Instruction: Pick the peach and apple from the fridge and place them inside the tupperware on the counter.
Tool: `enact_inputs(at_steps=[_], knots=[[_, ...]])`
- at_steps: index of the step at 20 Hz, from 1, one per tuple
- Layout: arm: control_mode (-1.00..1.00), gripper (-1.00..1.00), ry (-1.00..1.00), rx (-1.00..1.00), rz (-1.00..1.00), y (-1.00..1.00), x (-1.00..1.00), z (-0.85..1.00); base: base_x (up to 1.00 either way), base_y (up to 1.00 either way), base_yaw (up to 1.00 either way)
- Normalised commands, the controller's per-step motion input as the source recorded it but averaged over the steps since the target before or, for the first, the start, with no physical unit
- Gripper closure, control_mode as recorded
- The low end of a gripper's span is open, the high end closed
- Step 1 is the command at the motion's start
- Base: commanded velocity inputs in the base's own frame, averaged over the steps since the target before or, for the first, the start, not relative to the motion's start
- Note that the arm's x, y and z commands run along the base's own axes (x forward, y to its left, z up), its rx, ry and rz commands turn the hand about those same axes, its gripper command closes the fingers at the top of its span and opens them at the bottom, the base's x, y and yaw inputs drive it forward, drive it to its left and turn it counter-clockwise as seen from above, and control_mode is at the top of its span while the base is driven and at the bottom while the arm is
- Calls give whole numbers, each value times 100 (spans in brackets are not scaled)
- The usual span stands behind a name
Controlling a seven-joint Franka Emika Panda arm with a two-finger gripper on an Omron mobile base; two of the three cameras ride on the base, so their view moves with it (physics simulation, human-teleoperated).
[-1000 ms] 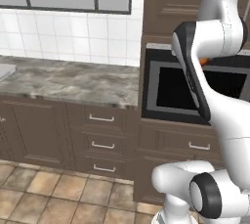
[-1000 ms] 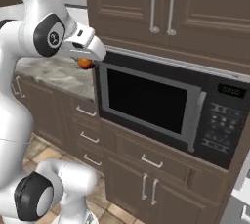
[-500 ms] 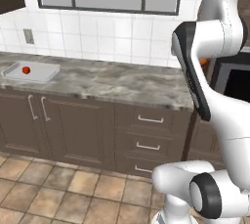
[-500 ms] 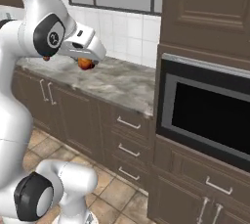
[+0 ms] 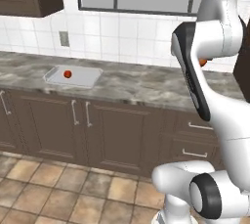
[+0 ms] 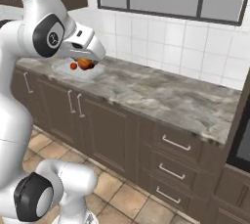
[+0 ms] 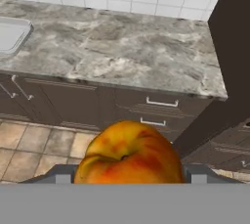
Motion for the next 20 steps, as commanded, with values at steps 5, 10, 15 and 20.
enact_inputs(at_steps=[5, 10, 15, 20], knots=[[100, 100, 0, 0, 0, 0, 0, 0, 91, 100, -1], [100, 100, 0, 0, 0, 0, 0, 0, 100, 97, -22], [100, 100, 0, 0, 0, 0, 0, 0, 99, 95, -34], [100, 100, 0, 0, 0, 0, 0, 0, 88, 98, -31]])
